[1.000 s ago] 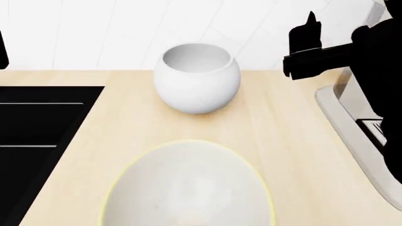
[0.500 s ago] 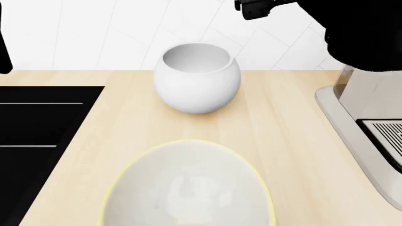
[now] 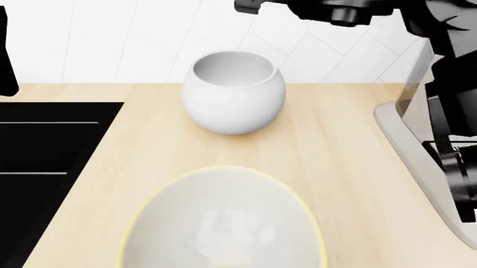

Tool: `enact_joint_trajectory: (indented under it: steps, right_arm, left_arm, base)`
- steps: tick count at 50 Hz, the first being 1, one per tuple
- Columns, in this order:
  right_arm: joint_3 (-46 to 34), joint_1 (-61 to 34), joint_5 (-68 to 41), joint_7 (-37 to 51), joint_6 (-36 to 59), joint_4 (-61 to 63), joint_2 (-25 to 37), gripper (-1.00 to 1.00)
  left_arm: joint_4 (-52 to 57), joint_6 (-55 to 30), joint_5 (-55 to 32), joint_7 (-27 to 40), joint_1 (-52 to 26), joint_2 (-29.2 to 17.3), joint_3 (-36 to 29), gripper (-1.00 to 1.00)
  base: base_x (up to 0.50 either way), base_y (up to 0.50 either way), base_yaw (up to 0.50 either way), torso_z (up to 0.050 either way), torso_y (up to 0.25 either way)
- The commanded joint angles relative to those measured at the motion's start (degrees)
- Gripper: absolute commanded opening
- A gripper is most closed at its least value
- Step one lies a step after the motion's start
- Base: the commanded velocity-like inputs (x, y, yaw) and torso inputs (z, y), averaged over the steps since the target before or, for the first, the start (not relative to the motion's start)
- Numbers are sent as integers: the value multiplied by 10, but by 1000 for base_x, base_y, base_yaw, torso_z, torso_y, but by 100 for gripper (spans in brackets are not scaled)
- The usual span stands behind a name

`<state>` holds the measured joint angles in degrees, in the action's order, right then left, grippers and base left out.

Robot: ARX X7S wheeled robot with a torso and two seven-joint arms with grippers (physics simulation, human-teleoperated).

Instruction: Stack the bowls in the sink.

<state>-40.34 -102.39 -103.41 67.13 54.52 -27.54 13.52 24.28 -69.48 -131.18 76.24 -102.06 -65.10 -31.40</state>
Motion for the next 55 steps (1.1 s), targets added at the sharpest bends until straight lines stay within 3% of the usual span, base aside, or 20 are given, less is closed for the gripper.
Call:
enact_joint_trajectory:
  steps: [1, 28, 55]
  right_arm:
    - [-10, -1, 36, -61, -62, -142, -60, 100]
    - [-106, -27, 96, -98, -61, -354, -133, 100]
    - [-388, -15, -121, -170, -131, -386, -135, 100]
  left_arm:
    - [7, 5, 9, -12, 14, -5, 3, 100]
    - [23, 20, 32, -46, 47, -28, 22, 100]
    - [32, 31, 54, -66, 71, -35, 25, 100]
  base:
    - [0, 0, 0, 0, 0]
    - [0, 0, 0, 0, 0]
    - [0, 0, 0, 0, 0]
